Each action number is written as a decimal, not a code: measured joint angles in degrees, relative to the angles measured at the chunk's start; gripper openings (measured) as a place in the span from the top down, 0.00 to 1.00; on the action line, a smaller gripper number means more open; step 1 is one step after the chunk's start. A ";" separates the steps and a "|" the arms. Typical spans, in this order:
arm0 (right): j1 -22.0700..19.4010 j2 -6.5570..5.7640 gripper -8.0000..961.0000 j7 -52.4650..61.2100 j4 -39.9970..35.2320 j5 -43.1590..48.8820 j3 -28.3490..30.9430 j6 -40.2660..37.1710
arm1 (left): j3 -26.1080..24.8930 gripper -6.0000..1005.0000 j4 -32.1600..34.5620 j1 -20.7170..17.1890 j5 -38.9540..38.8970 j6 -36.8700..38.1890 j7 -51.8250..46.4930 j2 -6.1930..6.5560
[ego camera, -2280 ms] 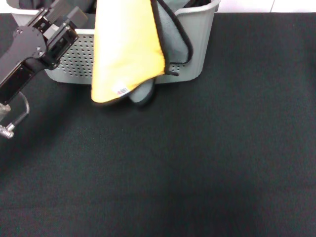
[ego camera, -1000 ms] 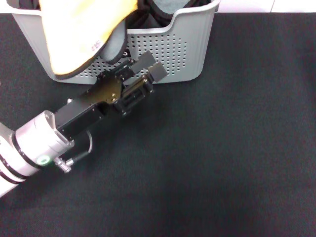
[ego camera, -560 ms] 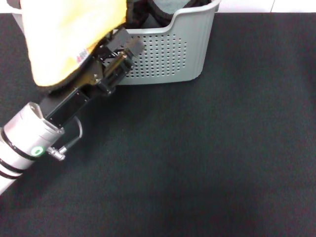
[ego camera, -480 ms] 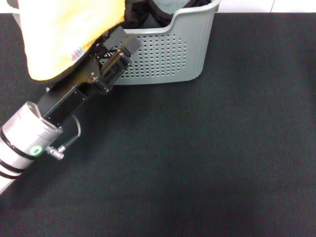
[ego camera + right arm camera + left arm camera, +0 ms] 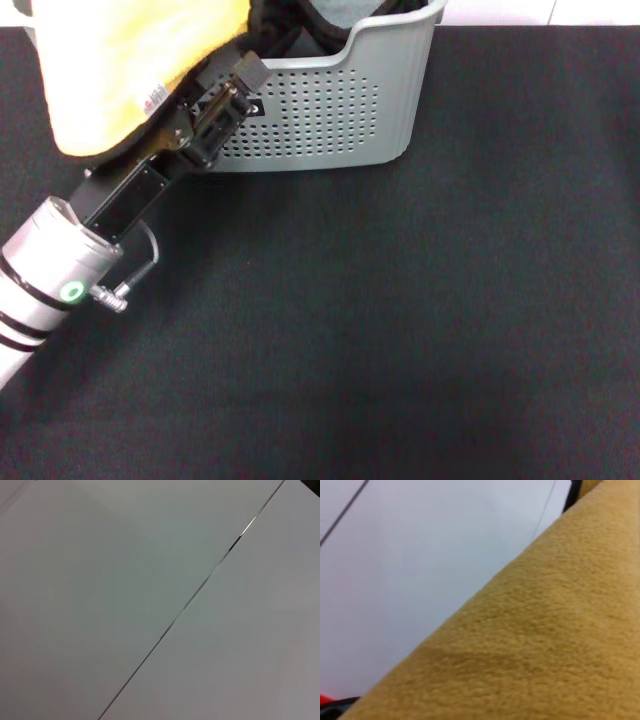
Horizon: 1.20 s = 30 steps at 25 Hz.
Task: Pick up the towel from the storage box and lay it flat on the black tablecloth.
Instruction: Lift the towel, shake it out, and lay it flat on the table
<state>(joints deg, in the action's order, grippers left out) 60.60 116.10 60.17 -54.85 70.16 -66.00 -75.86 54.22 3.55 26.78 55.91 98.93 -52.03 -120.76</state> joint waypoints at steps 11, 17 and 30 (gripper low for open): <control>-0.49 -0.01 0.95 -0.29 0.00 -0.59 -0.44 0.24 | 0.01 0.50 -0.32 0.10 -1.29 1.10 0.66 0.01; -1.39 -0.01 0.95 -0.41 0.26 -0.59 -0.70 0.70 | 0.01 0.50 -0.35 -0.69 -2.03 7.71 3.40 0.01; -2.15 -0.01 0.95 -2.21 0.79 -0.59 -0.68 2.90 | 0.65 0.55 0.01 -0.62 6.14 9.66 0.28 0.45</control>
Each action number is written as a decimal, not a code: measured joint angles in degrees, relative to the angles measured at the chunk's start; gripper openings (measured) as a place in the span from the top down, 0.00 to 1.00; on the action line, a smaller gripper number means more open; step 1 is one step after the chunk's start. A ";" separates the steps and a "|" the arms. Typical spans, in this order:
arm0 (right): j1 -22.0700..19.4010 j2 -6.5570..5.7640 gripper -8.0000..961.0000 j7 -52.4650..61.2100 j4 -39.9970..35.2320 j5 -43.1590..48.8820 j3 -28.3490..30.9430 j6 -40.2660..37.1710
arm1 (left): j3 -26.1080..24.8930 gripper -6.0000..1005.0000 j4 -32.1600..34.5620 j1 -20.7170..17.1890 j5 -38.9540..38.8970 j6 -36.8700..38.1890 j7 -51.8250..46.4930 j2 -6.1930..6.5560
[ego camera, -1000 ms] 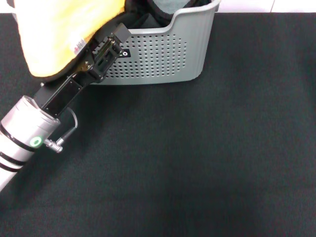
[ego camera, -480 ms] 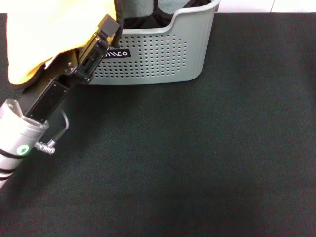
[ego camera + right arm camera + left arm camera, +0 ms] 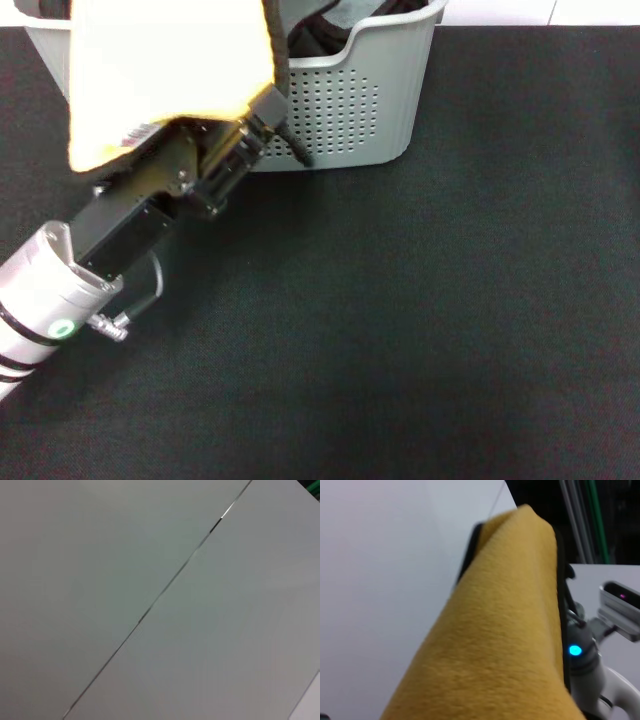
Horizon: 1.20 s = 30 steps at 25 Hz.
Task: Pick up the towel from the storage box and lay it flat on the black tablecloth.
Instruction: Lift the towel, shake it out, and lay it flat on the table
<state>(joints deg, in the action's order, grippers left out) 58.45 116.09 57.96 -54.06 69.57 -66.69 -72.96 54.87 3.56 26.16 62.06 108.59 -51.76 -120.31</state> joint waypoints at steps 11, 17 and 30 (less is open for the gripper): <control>-0.80 0.09 0.95 -0.55 0.66 -0.82 -0.89 0.08 | -0.03 0.59 0.48 -0.35 1.44 1.56 -1.83 0.13; -0.88 0.09 0.95 -0.58 0.66 -0.85 -0.74 0.11 | -0.03 0.70 0.85 0.12 4.08 1.37 -3.78 0.25; -1.27 0.09 0.95 -1.79 0.65 -1.60 -0.85 0.36 | 0.14 0.74 2.09 1.28 8.30 1.03 -5.72 0.27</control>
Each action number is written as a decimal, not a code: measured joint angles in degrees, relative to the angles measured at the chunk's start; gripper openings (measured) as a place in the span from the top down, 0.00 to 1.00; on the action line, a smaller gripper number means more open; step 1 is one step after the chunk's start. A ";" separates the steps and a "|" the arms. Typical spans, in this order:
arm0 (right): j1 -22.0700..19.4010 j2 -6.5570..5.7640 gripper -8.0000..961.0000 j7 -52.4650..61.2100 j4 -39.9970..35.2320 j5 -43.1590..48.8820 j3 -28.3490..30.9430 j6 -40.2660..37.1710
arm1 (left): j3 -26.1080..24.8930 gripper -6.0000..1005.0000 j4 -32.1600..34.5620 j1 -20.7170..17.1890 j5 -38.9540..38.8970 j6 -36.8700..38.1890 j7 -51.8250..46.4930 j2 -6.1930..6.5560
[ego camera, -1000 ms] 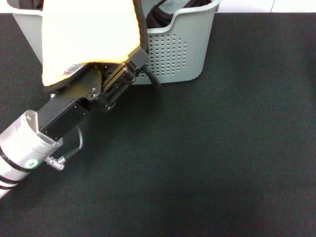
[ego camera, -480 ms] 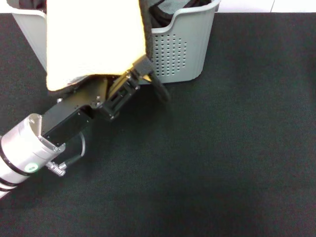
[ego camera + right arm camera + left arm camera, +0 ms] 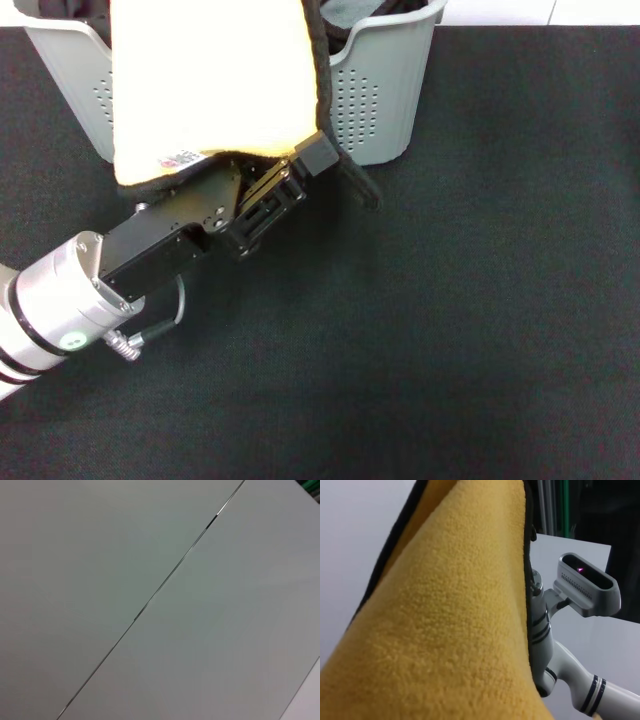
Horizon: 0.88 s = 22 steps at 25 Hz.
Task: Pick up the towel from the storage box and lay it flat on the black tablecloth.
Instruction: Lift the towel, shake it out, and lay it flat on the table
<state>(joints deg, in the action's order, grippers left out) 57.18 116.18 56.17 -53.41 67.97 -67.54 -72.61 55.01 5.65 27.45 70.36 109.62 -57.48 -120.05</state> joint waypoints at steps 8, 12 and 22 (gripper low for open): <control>-0.73 0.00 0.95 -0.28 0.06 -0.59 -0.21 -0.22 | 0.67 0.81 1.92 -0.67 0.04 0.30 0.46 0.00; -1.29 0.00 0.94 -0.28 0.06 -0.66 -0.35 -0.39 | 1.01 0.84 2.74 -1.23 -0.34 0.55 0.32 0.00; -9.92 -0.34 0.94 5.16 -4.99 1.58 -2.82 1.27 | 0.72 0.98 10.81 -6.35 -2.63 6.93 -9.57 1.89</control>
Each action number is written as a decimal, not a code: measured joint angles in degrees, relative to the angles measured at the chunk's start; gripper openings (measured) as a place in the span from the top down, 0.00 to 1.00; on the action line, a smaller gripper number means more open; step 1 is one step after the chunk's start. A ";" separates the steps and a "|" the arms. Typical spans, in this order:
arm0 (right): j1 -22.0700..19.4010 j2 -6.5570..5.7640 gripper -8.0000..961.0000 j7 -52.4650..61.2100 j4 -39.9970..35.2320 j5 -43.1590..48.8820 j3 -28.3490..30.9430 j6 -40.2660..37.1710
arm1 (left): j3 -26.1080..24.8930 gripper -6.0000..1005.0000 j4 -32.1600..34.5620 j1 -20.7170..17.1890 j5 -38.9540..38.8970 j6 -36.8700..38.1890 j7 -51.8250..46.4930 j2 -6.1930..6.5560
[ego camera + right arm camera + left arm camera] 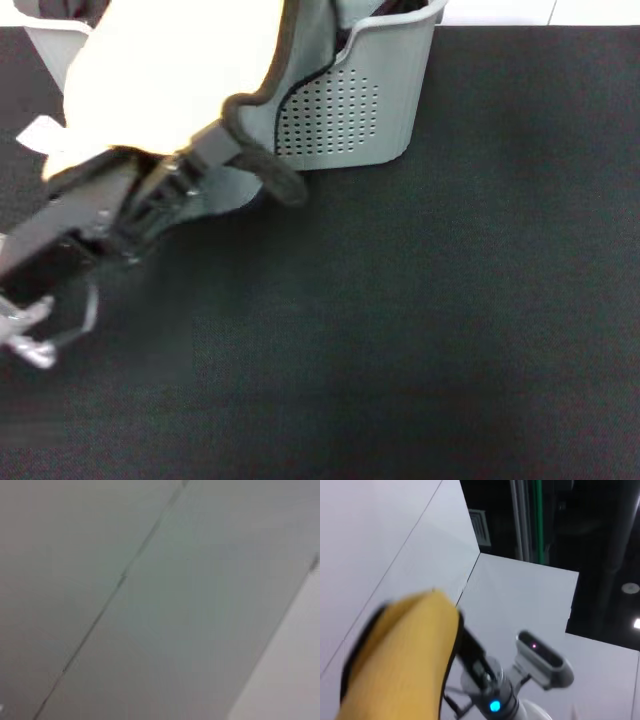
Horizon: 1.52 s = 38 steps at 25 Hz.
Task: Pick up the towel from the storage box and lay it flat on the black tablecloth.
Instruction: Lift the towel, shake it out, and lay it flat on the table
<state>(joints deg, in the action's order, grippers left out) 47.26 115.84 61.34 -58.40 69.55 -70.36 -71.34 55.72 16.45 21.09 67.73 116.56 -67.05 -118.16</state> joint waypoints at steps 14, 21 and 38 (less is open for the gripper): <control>-29.61 -0.07 0.94 14.69 -25.80 6.61 -9.04 -0.44 | 0.28 0.98 9.99 2.85 -11.97 0.18 -38.72 10.41; -29.37 -0.03 0.94 12.85 -24.97 4.86 -9.08 -0.62 | 0.06 0.98 7.97 6.75 -12.71 -0.32 -44.88 12.87; -35.22 -0.34 0.94 8.06 -15.21 -0.90 -7.65 -10.67 | 0.46 0.98 6.70 5.84 4.13 -6.20 -41.62 12.75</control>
<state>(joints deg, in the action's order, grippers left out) 12.04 115.50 69.39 -73.61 68.65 -78.01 -82.01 56.18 23.16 26.93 71.86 110.36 -108.66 -105.41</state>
